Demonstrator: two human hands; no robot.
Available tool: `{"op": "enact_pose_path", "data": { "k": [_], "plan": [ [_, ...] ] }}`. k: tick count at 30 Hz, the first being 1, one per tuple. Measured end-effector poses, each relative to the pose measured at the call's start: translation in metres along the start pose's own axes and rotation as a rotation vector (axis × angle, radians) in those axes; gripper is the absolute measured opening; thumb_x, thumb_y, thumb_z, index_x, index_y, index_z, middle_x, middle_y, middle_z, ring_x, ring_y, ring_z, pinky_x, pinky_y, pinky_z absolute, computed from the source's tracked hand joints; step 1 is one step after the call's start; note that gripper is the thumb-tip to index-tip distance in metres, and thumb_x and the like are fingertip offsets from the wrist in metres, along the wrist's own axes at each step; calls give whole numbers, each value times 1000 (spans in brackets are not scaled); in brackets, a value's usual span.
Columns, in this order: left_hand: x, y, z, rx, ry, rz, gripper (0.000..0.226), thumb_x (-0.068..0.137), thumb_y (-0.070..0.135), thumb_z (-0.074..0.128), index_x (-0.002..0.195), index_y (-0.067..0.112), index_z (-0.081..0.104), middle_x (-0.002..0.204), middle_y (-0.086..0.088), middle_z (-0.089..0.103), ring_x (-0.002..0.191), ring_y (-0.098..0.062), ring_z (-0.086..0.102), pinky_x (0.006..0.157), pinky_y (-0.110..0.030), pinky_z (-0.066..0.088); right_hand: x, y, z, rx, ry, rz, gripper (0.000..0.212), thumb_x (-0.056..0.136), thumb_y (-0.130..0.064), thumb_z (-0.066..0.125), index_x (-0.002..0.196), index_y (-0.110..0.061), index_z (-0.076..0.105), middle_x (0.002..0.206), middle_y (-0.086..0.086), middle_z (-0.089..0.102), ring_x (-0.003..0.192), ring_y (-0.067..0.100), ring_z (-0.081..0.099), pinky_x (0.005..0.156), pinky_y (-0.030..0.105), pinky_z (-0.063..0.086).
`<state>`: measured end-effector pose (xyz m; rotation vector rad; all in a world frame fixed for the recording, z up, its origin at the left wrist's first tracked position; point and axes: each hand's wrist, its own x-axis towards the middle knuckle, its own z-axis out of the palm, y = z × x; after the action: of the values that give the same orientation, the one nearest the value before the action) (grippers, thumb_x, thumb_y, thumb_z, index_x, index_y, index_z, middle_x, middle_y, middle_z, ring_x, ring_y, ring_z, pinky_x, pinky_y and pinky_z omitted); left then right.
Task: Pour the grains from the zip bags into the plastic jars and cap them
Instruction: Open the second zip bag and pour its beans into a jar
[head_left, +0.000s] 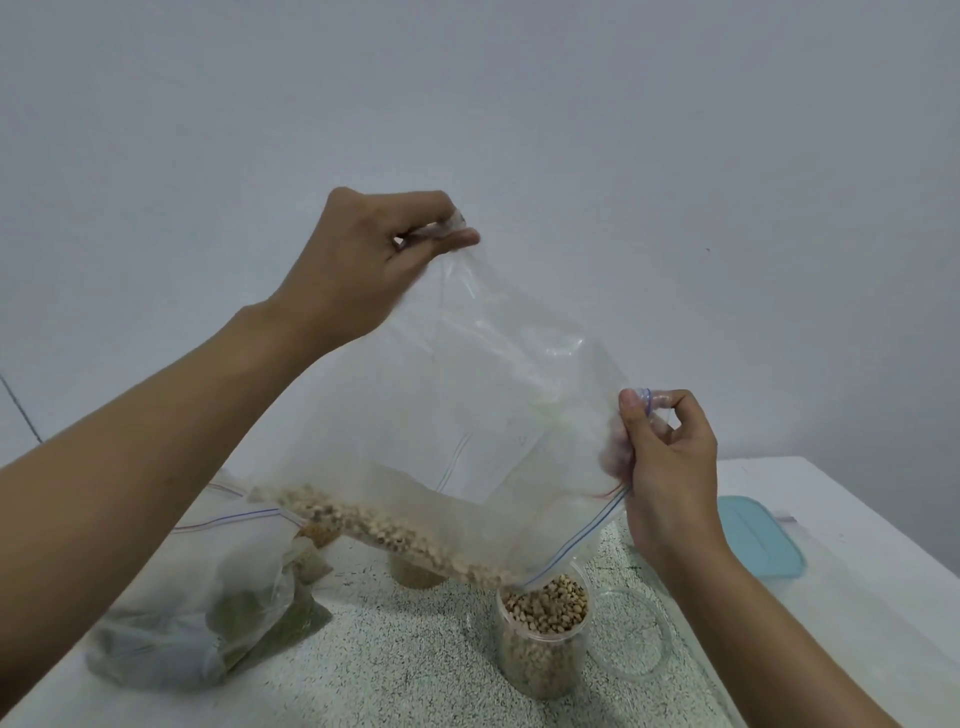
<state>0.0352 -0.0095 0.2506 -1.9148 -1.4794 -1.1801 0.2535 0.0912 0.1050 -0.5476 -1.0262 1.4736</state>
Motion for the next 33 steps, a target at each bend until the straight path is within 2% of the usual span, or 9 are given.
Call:
{"op": "enact_pose_path", "data": {
  "k": [4,7,10,12,15,21,25,31,33],
  "plan": [
    [-1,5,7,2,-29,-8,30,101,19,65,83,-5,66,63,-18,57,56,-16,41,56,-11,30,0,3,-2,18,20,15,28,102,-13,59,82,-21,41,61,-8,52,52,8,38,44,20,34],
    [-5,5,12,-18,-64,-27,27,101,9,64,81,-10,64,60,-16,52,52,3,49,58,-5,31,0,3,-3,0,21,7,29,103,-12,58,82,-21,39,59,-9,52,51,9,37,44,22,32],
    [-6,-1,14,-8,-23,-64,28,101,22,66,81,1,66,59,-4,46,54,-22,39,52,-23,30,0,5,-3,1,19,15,28,102,-11,58,84,-20,39,58,-7,51,49,9,35,43,22,31],
    [-7,-2,14,1,-8,-52,28,100,24,66,81,4,67,56,-1,47,56,-26,36,53,-30,31,0,5,-4,11,21,21,28,102,-11,58,83,-20,39,57,-7,51,49,9,35,43,22,30],
    [-8,-1,14,19,-14,-40,29,100,26,66,82,4,67,58,-12,52,57,-28,37,55,-34,33,1,5,-5,-1,16,18,29,102,-11,58,82,-20,39,57,-7,51,48,9,34,43,22,30],
    [-10,-2,14,25,-9,-44,31,100,28,66,81,3,67,59,-10,53,57,-27,37,55,-34,33,1,8,-7,-8,22,39,27,102,-12,59,83,-19,41,57,-6,52,49,9,37,43,21,33],
    [-9,-1,14,32,-6,-38,32,101,28,65,82,2,68,61,-10,57,57,-27,39,55,-33,34,0,9,-9,-9,12,38,17,102,-14,59,93,-14,44,59,-5,50,51,10,37,44,21,34],
    [-3,5,13,21,-7,-15,31,100,26,66,82,1,68,58,4,50,59,-19,38,55,-19,29,0,6,-10,-27,12,24,13,101,-16,60,95,-14,48,60,-3,51,52,9,38,45,20,36],
    [-2,7,14,15,-21,-15,31,100,24,66,81,0,67,60,0,51,60,-17,36,55,-16,28,1,6,-11,-35,20,23,14,101,-17,60,93,-14,48,61,-3,51,52,8,40,45,20,37]
  ]
}}
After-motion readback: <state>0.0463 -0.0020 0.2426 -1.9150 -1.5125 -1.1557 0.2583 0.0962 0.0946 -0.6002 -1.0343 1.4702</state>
